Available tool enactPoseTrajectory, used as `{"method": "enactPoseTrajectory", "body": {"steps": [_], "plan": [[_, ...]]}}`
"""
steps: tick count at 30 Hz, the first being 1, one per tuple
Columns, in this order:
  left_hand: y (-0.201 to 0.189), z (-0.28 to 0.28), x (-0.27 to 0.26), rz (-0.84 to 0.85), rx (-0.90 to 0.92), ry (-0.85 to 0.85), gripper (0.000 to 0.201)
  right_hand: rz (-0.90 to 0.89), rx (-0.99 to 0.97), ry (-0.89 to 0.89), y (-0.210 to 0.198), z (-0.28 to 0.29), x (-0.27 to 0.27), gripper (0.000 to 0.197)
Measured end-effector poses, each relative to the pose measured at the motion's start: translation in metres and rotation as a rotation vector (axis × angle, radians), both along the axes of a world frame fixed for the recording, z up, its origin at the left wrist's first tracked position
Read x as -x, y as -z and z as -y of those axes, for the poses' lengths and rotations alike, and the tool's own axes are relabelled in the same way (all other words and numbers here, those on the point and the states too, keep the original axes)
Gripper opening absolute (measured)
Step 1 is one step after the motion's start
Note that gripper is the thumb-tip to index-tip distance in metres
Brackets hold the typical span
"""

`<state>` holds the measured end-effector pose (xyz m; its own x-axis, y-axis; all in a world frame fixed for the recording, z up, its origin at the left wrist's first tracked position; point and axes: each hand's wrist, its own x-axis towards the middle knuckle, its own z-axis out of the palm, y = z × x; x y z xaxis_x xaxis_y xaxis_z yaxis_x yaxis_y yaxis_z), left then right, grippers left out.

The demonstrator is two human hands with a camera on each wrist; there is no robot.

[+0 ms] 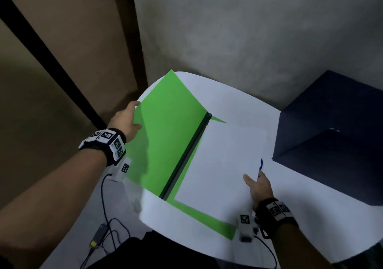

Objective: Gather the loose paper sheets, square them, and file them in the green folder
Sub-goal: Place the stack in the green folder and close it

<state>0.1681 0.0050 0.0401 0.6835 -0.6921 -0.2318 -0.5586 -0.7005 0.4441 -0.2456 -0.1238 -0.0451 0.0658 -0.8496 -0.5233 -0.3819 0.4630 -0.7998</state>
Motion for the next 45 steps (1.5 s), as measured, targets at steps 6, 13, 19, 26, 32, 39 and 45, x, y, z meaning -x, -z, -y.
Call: {"method": "enactPoseTrajectory", "body": {"steps": [6,13,19,26,32,39,45], "plan": [[-0.025,0.011,0.022,0.032,-0.015,0.022,0.062,-0.203,-0.005,-0.022,0.007,-0.01,-0.009,0.057],[-0.055,0.015,0.048,0.071,0.013,0.128,0.057,-0.207,-0.032,-0.029,0.006,-0.018,-0.027,0.072],[-0.086,0.008,0.073,0.066,-0.077,0.317,0.061,-0.339,0.02,-0.127,0.007,-0.025,-0.031,0.074],[-0.114,-0.001,0.113,-0.165,-0.046,0.508,0.07,-0.344,-0.011,-0.157,0.006,-0.024,-0.032,0.067],[-0.117,-0.002,0.155,-0.201,-0.038,0.593,0.072,-0.263,-0.047,-0.121,0.005,-0.016,-0.017,0.053],[-0.083,0.012,0.222,-0.262,-0.048,0.786,0.072,0.0,-0.177,0.058,0.005,-0.013,0.005,0.036],[-0.034,0.022,0.253,-0.228,-0.148,0.788,0.074,0.11,-0.202,0.05,-0.003,-0.014,0.019,0.024]]}}
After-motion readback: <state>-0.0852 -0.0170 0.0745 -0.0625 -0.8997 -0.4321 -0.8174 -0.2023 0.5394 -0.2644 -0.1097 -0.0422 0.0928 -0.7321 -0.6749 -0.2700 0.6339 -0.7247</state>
